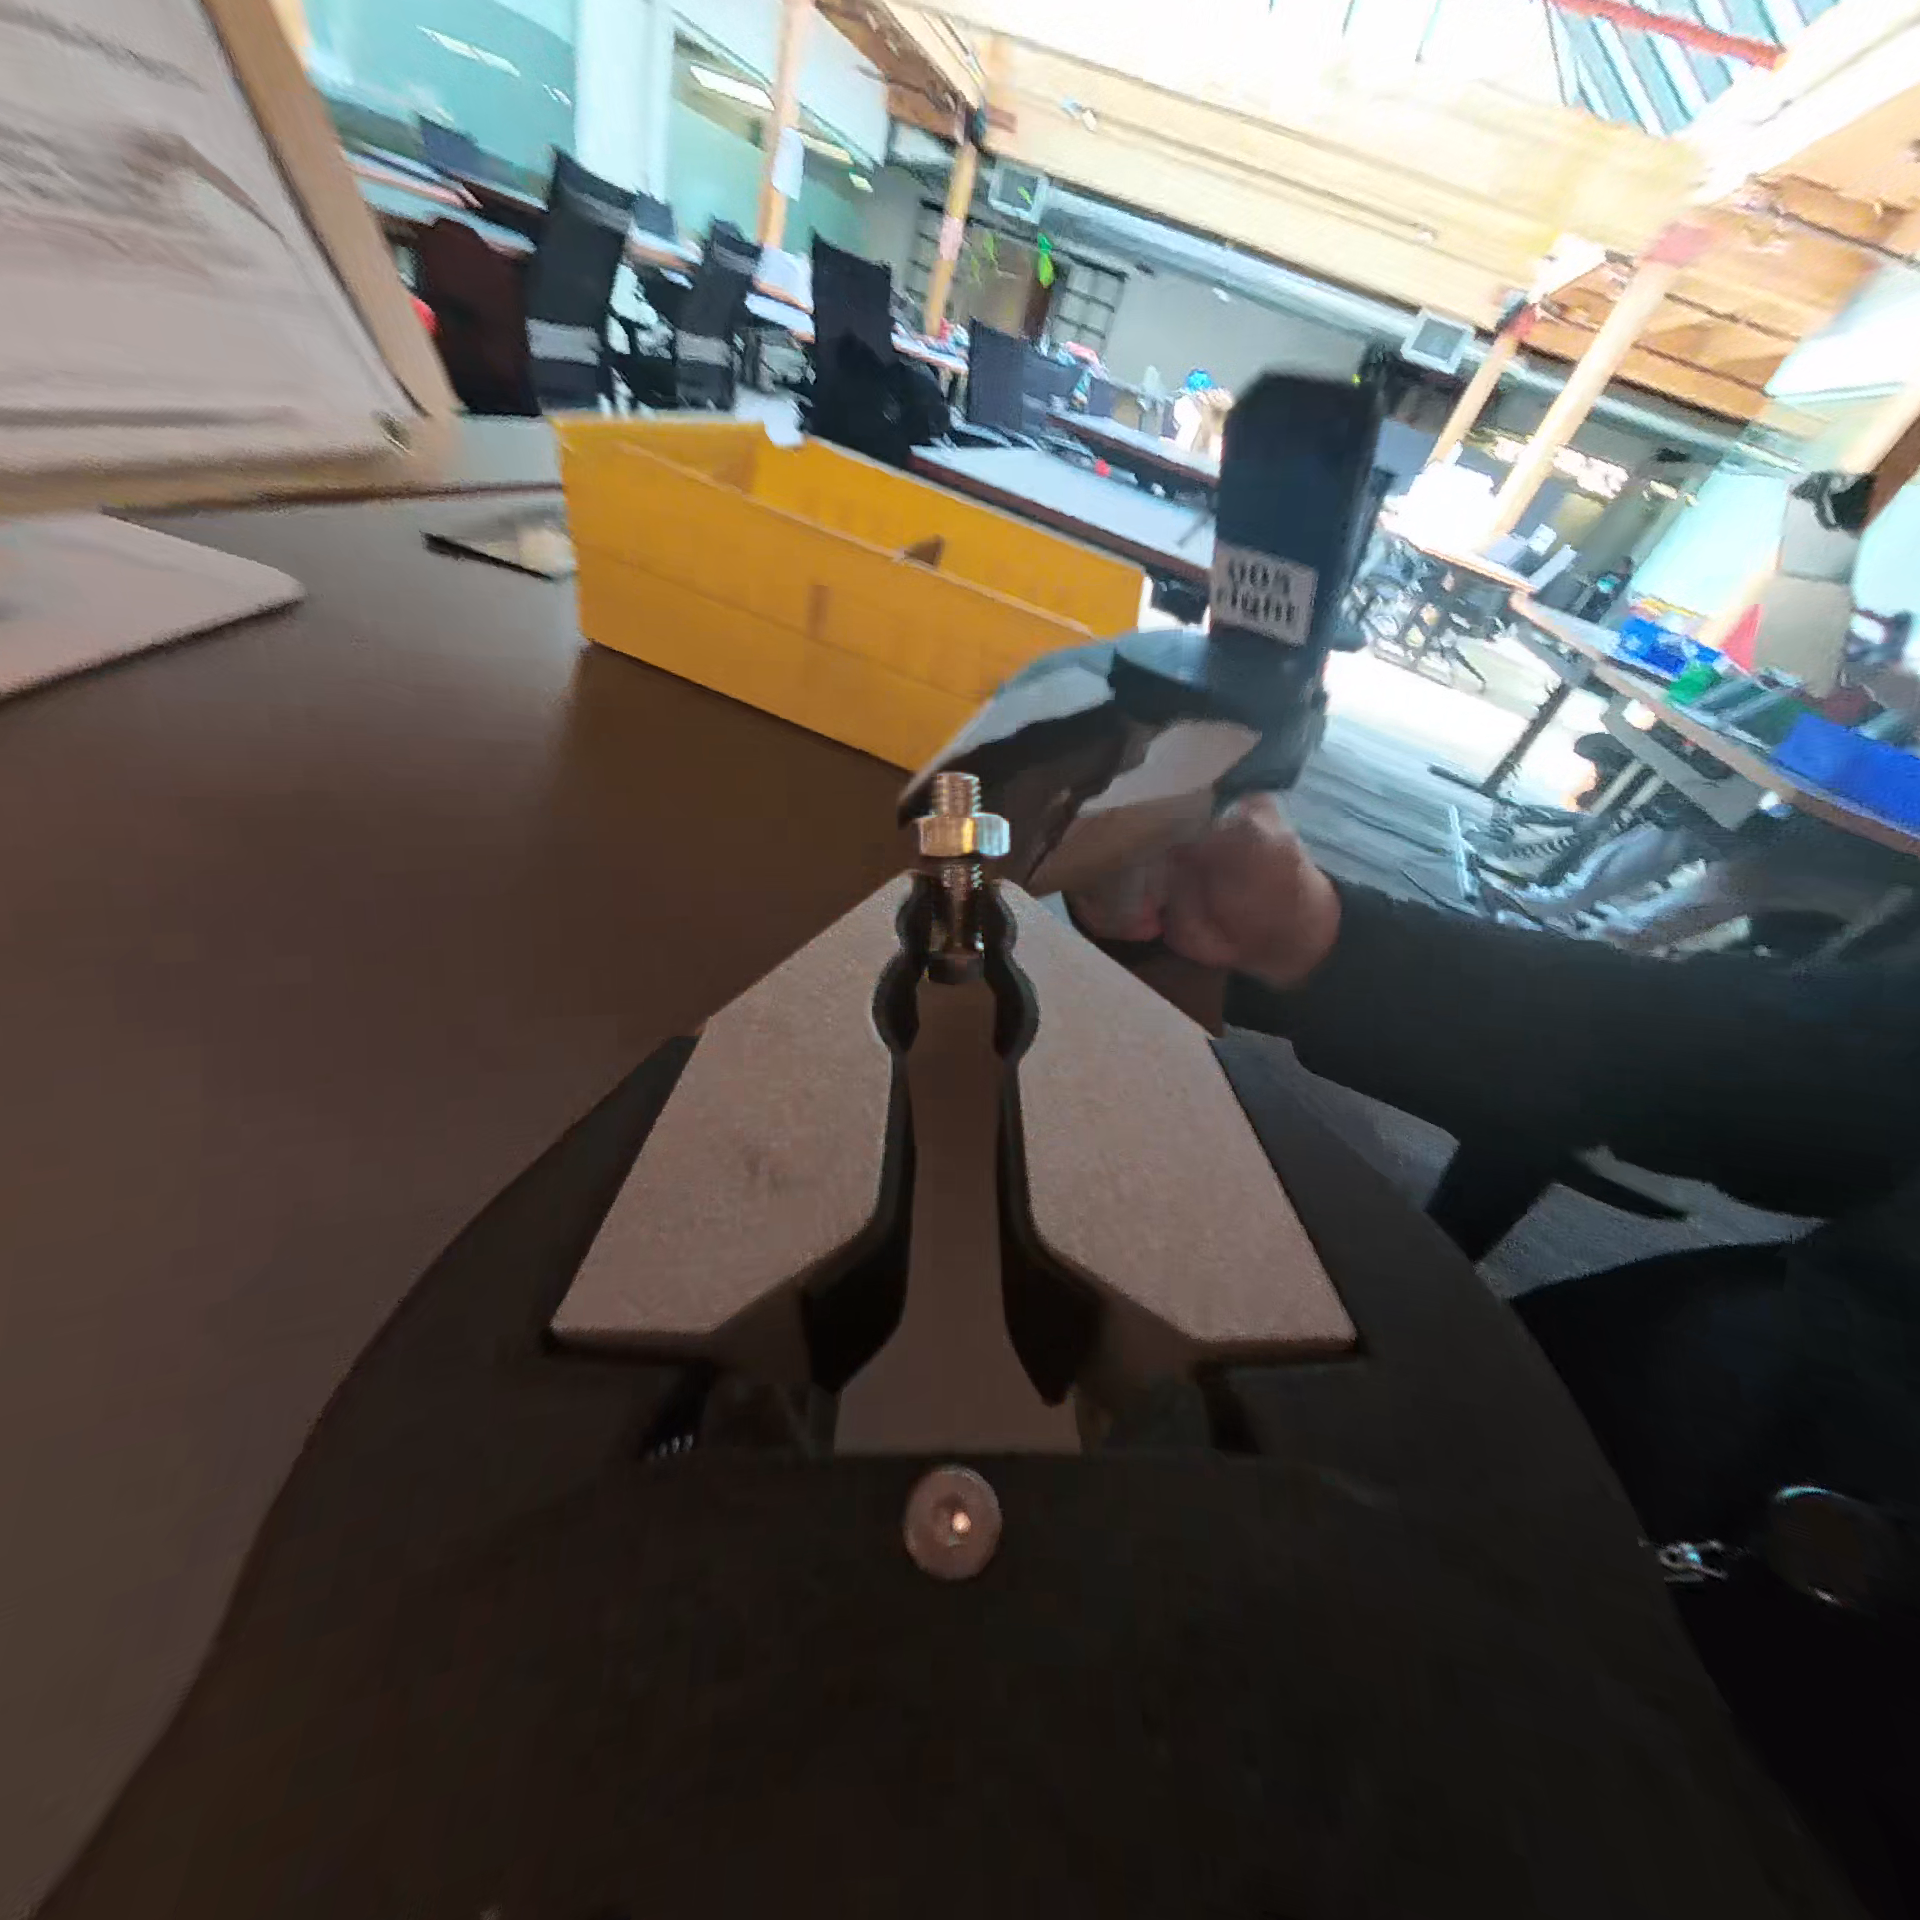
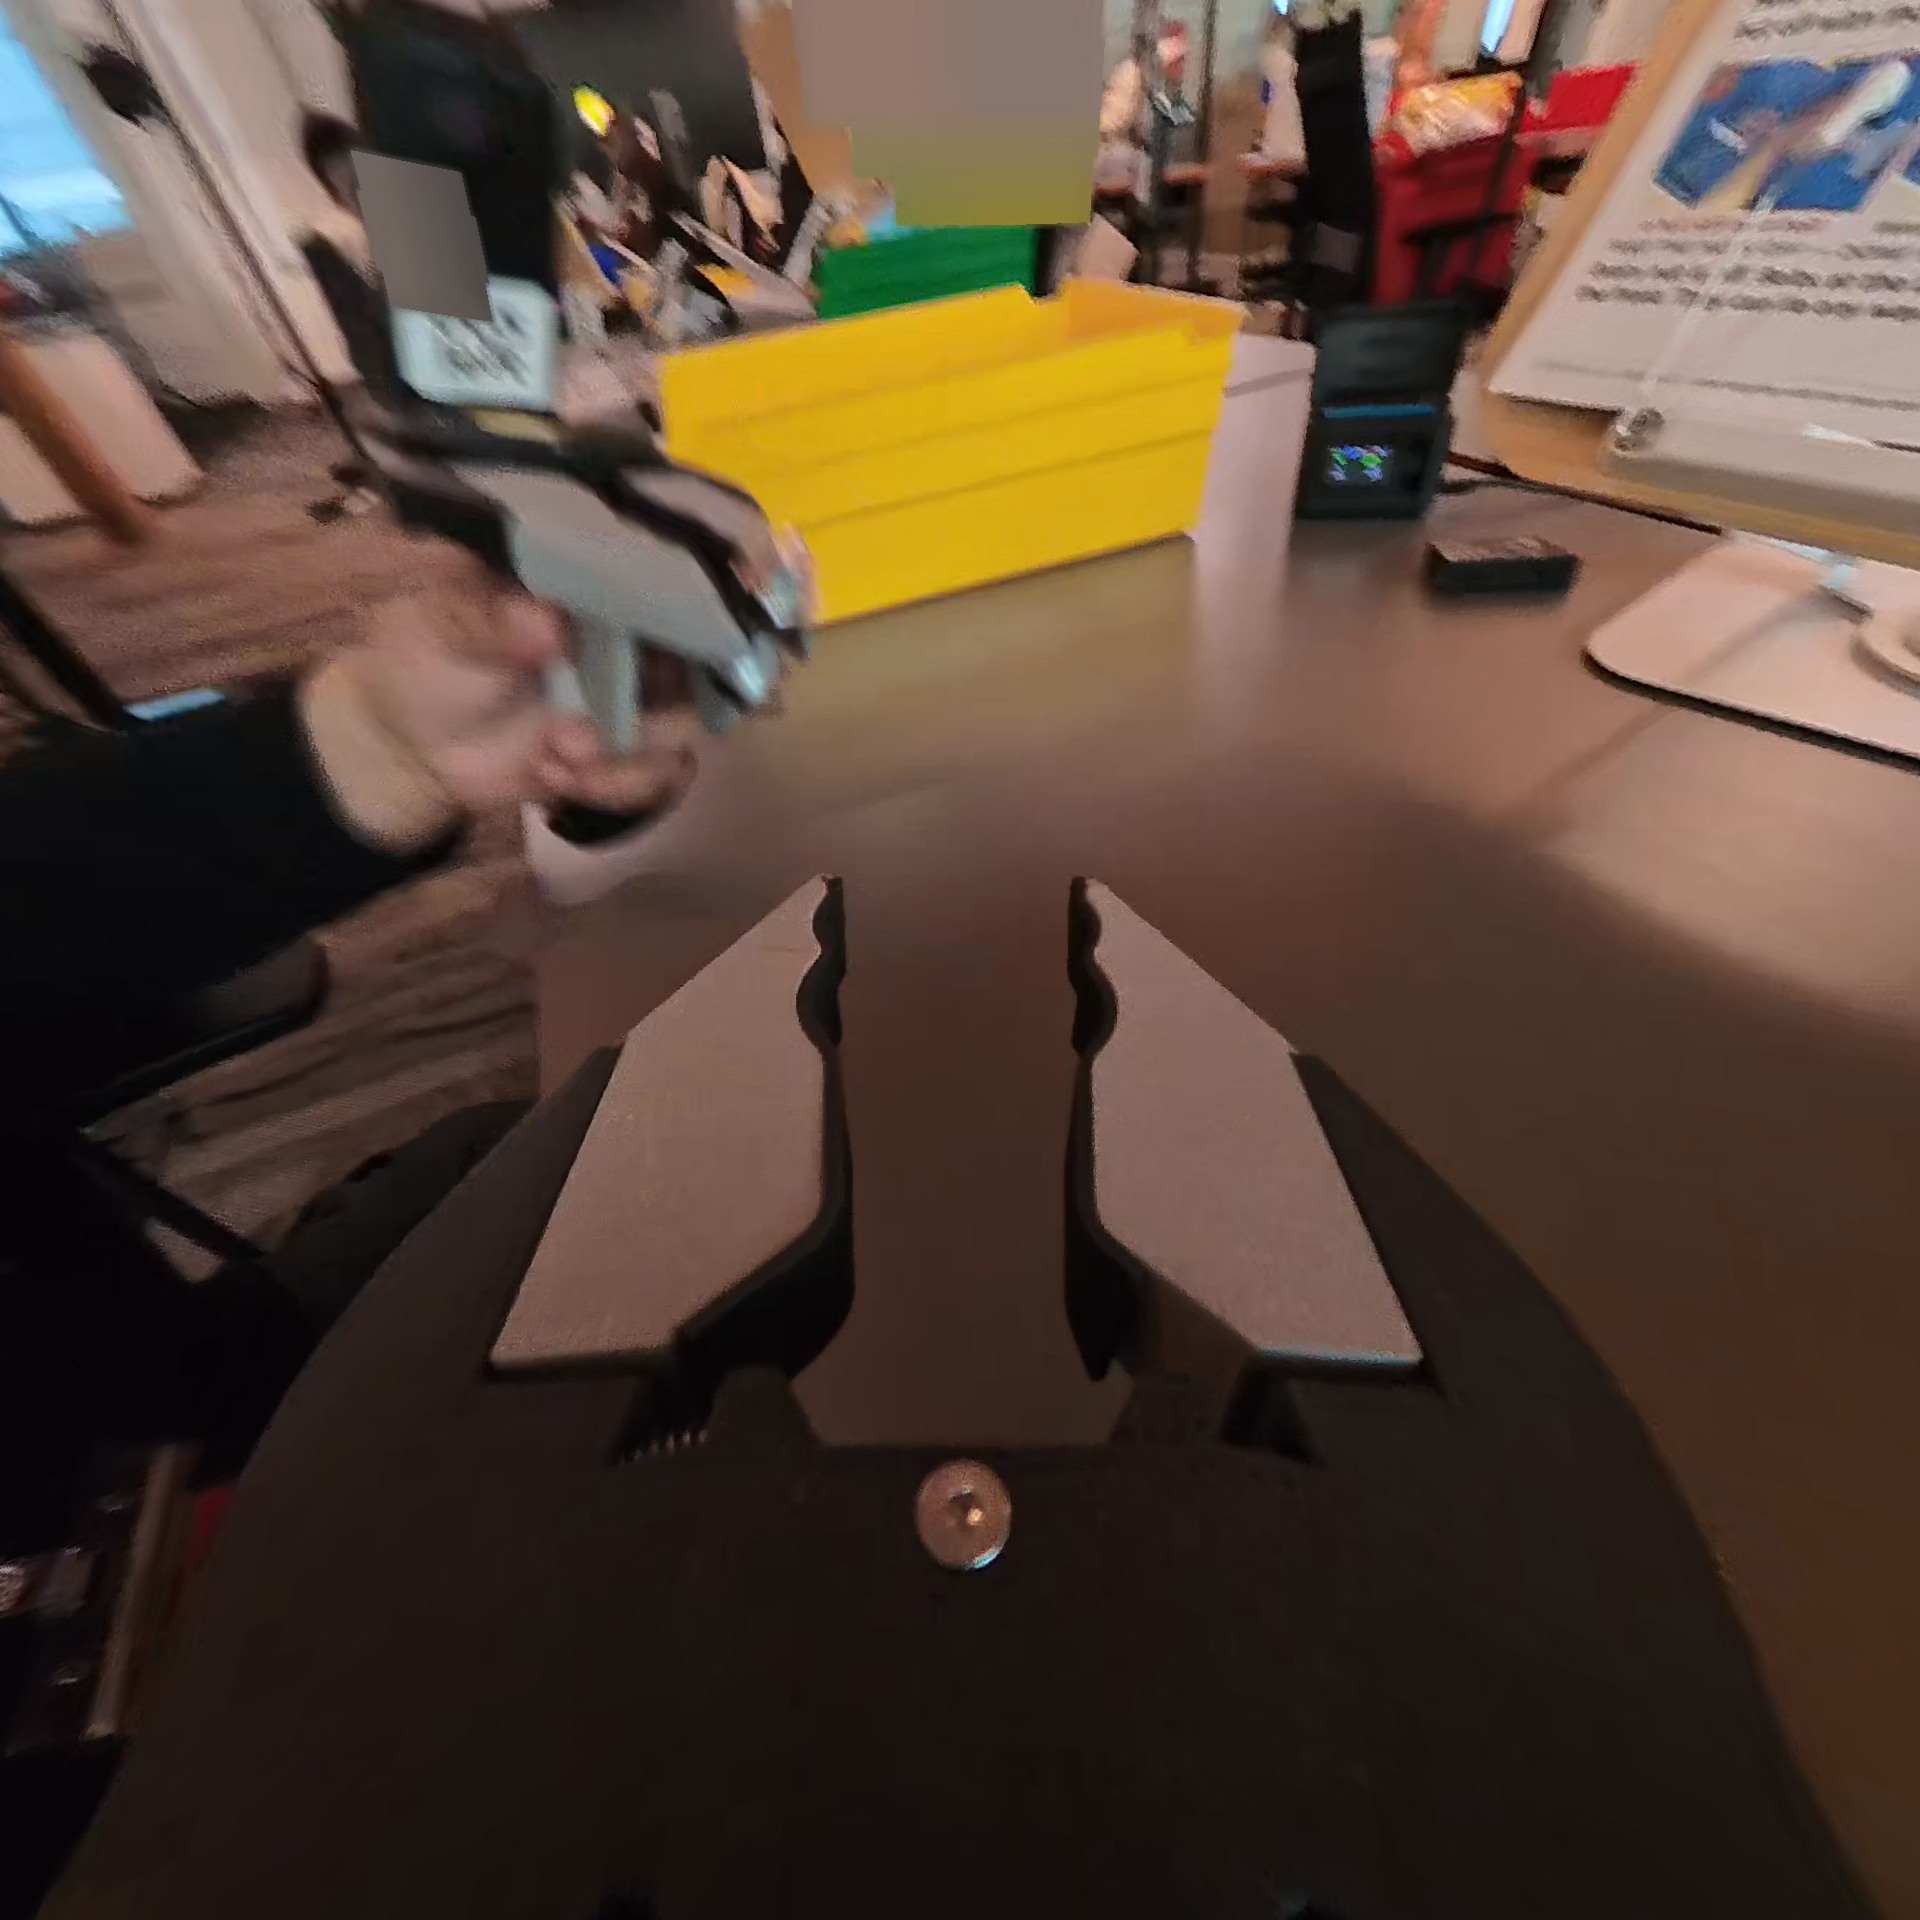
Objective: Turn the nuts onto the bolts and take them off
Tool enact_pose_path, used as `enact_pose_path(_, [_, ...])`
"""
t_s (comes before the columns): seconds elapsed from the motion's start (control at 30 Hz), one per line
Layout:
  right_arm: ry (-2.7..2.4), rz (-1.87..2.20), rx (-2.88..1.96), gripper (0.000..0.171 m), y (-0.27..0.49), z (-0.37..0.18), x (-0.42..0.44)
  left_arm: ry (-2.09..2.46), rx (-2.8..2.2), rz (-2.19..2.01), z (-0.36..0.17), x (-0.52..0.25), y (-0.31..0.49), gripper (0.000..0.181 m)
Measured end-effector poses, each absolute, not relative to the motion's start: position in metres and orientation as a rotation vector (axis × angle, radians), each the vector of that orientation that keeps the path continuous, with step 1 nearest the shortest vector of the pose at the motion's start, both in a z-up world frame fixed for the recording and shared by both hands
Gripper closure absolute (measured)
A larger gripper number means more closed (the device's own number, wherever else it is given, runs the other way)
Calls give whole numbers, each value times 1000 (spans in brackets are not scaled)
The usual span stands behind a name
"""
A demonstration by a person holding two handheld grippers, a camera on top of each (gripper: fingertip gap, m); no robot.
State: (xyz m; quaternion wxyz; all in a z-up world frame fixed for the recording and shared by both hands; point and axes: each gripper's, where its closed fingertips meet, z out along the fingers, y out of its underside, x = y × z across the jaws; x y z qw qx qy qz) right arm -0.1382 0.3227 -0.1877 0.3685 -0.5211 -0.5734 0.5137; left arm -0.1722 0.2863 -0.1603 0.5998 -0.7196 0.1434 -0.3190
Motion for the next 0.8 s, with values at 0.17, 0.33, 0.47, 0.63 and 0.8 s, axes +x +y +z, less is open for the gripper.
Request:
enact_pose_path(0.17, [-1459,1584,-1213,133,303,-166,-128,432,-1668,-803,-173,-131,297,174])
enact_pose_path(0.33, [-1509,1684,-1151,140,287,-162,-124,450,-1613,-793,-167,-118,295,174])
enact_pose_path(0.47, [-1555,1626,-1103,144,278,-163,-123,557,-1646,-676,-176,-104,293,173])
enact_pose_path(0.63, [-1564,1388,-1070,165,282,-167,-125,639,-1686,-419,-188,-96,297,173])
enact_pose_path(0.8, [-1497,1424,-1121,165,292,-163,-127,566,-1708,-447,-188,-101,302,169])
